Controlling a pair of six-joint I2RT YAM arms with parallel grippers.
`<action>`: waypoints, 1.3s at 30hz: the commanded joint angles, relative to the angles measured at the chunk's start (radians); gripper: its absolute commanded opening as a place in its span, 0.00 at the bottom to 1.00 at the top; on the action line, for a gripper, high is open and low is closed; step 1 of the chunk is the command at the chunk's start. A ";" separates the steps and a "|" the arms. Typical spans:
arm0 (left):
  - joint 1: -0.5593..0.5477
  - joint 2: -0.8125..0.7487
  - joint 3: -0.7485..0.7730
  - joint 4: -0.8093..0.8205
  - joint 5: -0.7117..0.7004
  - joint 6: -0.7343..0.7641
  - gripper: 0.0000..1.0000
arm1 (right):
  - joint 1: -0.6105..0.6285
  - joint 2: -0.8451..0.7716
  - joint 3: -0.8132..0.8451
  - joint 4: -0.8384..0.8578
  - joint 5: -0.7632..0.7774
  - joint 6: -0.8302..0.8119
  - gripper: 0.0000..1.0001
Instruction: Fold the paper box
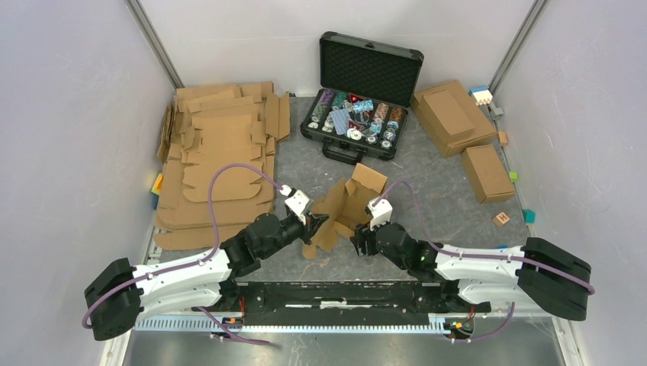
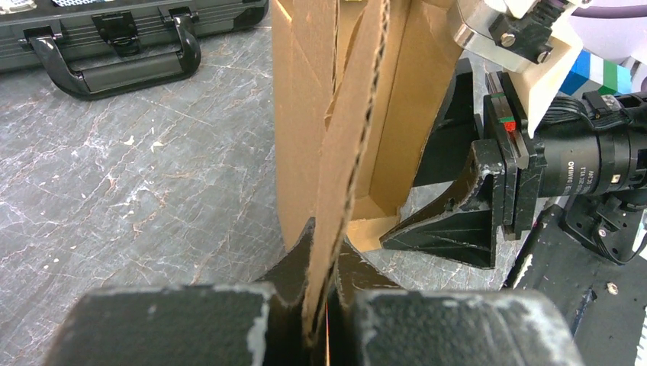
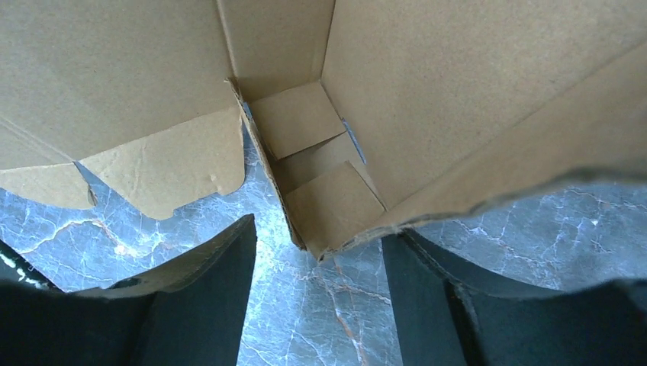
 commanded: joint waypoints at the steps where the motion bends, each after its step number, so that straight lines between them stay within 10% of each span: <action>1: -0.012 -0.009 0.003 0.028 0.020 -0.019 0.04 | 0.026 0.011 0.047 0.016 0.067 0.034 0.65; 21: -0.012 -0.047 -0.023 0.012 0.016 -0.047 0.04 | 0.036 0.103 0.100 -0.031 0.193 0.073 0.42; 39: -0.013 -0.134 -0.061 -0.084 0.002 -0.083 0.05 | 0.037 0.224 0.184 -0.130 0.331 0.105 0.45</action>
